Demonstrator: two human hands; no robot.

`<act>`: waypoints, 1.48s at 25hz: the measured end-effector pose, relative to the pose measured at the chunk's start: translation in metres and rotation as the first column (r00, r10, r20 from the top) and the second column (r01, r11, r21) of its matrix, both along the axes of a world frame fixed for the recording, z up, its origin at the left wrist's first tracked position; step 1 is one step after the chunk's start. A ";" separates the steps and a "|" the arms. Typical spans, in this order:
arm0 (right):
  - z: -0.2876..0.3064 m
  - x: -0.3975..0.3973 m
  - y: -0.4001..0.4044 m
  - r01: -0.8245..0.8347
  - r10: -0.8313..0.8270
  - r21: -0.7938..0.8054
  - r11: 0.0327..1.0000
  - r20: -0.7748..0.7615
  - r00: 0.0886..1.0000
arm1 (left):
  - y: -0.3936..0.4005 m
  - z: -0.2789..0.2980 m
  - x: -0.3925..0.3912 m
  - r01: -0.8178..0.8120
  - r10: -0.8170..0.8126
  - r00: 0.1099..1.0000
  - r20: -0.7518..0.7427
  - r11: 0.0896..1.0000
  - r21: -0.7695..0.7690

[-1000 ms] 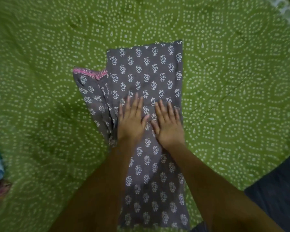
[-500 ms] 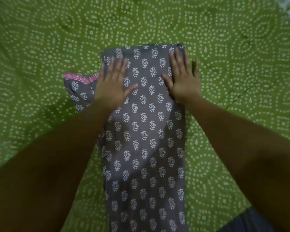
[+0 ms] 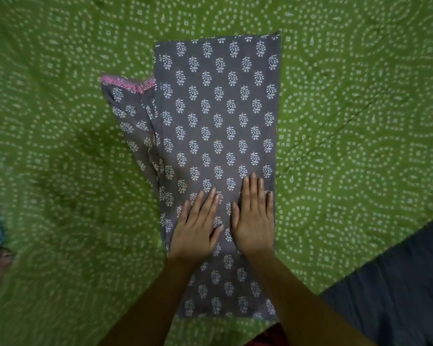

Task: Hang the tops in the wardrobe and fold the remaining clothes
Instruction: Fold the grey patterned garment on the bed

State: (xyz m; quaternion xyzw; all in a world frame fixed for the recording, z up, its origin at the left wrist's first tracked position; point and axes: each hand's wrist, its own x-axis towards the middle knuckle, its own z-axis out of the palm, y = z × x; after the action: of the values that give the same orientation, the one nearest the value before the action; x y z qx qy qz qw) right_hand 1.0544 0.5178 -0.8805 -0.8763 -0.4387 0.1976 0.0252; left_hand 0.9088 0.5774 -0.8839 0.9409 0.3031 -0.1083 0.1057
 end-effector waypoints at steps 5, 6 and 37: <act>0.028 0.012 0.031 -0.137 0.135 -0.017 0.990 -0.066 0.989 | 0.049 0.038 0.003 -0.677 0.668 0.731 0.142 0.735 0.032; 0.033 0.017 0.042 -0.144 0.144 0.001 0.990 -0.098 0.985 | 0.078 0.044 0.006 -0.873 0.875 0.457 0.158 0.475 -0.107; 0.062 -0.125 0.121 -0.117 0.130 0.223 0.968 -0.045 0.991 | 0.206 0.077 -0.215 -0.611 0.772 0.566 0.288 0.628 -0.482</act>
State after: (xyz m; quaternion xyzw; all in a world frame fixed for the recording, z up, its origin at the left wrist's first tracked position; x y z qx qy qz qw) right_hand 0.9289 0.6392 -0.8186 -0.8329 -0.5105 0.1751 0.1227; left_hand 0.6936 0.7830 -0.8064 0.7058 0.5941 0.1253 0.3649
